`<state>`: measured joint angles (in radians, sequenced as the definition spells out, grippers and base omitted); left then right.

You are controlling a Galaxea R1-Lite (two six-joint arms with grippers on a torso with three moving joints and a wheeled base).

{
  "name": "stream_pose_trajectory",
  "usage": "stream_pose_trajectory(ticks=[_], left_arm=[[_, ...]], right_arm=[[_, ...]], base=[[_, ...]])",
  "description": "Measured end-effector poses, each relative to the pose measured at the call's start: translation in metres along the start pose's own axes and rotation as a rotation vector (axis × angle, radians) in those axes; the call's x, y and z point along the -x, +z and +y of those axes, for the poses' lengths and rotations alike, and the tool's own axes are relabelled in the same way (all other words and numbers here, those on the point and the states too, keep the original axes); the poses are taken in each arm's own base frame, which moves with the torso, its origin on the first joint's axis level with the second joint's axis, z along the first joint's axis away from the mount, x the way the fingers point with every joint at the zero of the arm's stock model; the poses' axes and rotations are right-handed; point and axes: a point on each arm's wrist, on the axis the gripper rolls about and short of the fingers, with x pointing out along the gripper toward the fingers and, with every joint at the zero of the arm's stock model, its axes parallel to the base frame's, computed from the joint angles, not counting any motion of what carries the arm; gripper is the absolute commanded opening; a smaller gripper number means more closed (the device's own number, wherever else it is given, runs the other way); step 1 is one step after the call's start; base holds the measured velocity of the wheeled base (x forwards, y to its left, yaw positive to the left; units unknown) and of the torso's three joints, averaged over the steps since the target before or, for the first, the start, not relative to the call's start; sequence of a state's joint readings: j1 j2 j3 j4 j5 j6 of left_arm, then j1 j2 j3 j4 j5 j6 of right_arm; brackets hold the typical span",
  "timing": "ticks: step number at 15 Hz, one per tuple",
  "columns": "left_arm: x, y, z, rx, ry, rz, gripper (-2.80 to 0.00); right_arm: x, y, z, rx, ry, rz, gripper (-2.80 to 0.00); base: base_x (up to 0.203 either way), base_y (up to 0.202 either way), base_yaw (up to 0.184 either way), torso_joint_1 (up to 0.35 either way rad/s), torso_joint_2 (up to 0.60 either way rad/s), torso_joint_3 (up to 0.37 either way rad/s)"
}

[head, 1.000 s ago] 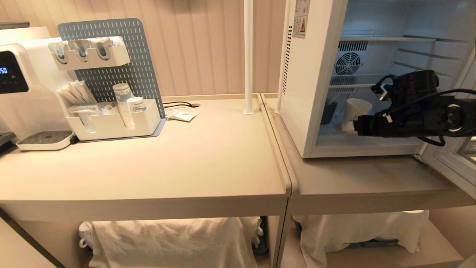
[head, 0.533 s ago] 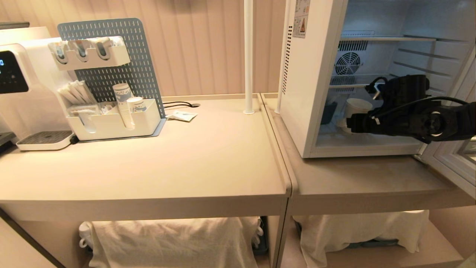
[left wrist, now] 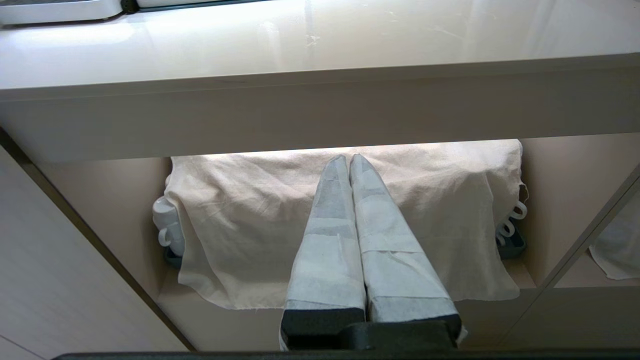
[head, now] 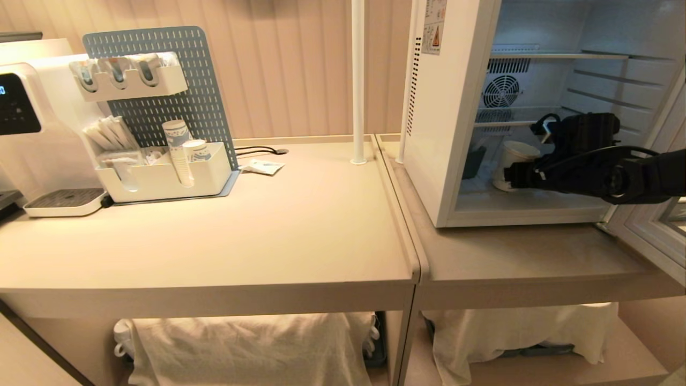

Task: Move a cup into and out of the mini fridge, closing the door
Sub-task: Take the paper cup out of the freezer

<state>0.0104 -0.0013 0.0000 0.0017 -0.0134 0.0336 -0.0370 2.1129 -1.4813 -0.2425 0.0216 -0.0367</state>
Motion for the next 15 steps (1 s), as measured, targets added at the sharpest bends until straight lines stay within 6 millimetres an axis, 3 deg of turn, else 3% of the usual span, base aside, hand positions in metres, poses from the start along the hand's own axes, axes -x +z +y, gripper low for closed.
stream_pose_trajectory(ticks=[15], left_arm=[[0.000,0.000,0.000,0.000,0.000,0.000,-2.80]], right_arm=[[-0.018,-0.006,0.002,-0.013,0.010,-0.078,0.00]], base=[[0.000,0.000,0.000,0.000,0.00,0.000]])
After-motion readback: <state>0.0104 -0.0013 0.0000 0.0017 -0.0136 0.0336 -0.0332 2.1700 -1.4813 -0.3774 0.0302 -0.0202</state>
